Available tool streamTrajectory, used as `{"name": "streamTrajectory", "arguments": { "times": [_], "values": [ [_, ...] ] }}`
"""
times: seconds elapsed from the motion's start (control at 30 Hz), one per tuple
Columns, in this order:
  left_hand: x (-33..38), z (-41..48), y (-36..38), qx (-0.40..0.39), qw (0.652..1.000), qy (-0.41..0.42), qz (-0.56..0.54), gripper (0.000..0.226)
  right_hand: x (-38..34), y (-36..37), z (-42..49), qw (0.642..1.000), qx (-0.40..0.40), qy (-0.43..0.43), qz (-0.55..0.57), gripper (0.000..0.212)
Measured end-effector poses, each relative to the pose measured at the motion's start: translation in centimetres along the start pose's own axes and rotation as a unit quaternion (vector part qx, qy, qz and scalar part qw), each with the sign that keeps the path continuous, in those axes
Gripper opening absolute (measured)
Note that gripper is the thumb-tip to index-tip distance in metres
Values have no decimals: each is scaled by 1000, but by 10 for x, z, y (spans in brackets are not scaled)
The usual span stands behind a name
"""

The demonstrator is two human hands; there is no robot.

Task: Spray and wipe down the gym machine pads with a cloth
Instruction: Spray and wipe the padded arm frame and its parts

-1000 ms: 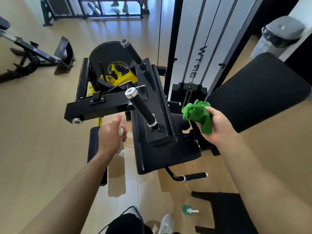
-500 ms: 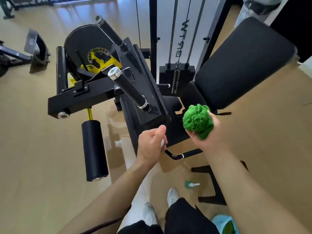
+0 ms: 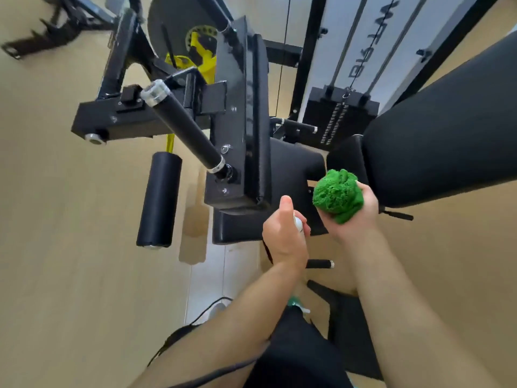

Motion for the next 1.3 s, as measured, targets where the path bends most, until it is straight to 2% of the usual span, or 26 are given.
{"name": "streamTrajectory", "arguments": {
  "times": [0.17, 0.5, 0.73, 1.0, 1.1, 1.23, 1.3],
  "values": [
    [-2, 2, 22, 109, 993, -34, -34, 63, -40, 23, 34, 996, -35, 46, -70, 35],
    [-2, -5, 20, 177, 983, -38, -26, 58, -20, 38, 66, 985, -52, 136, -96, 31],
    [1, -4, 22, 160, 986, -10, -38, 54, -9, 27, 75, 983, -45, 161, -82, 31],
    [23, 24, 37, 183, 981, 6, -70, 68, -29, 24, 78, 986, -22, 144, -79, 29],
    [35, 42, 53, 177, 979, -5, -101, 71, -38, 22, 83, 987, -22, 139, -71, 27],
    [43, 57, 77, 172, 974, -36, -142, 61, -49, 16, 97, 989, -28, 137, -55, 25],
    [42, 62, 85, 166, 974, -38, -147, 65, -53, 11, 105, 989, -30, 138, -49, 23]
  ]
}}
Point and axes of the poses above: each hand's wrist, its own z-axis towards the middle knuckle, its own y-axis out of the palm, x = y × z, the point moved 7 cm from there along z, towards the middle knuckle, and after that the axes turned 14 degrees about y, right-handed, at the moved point
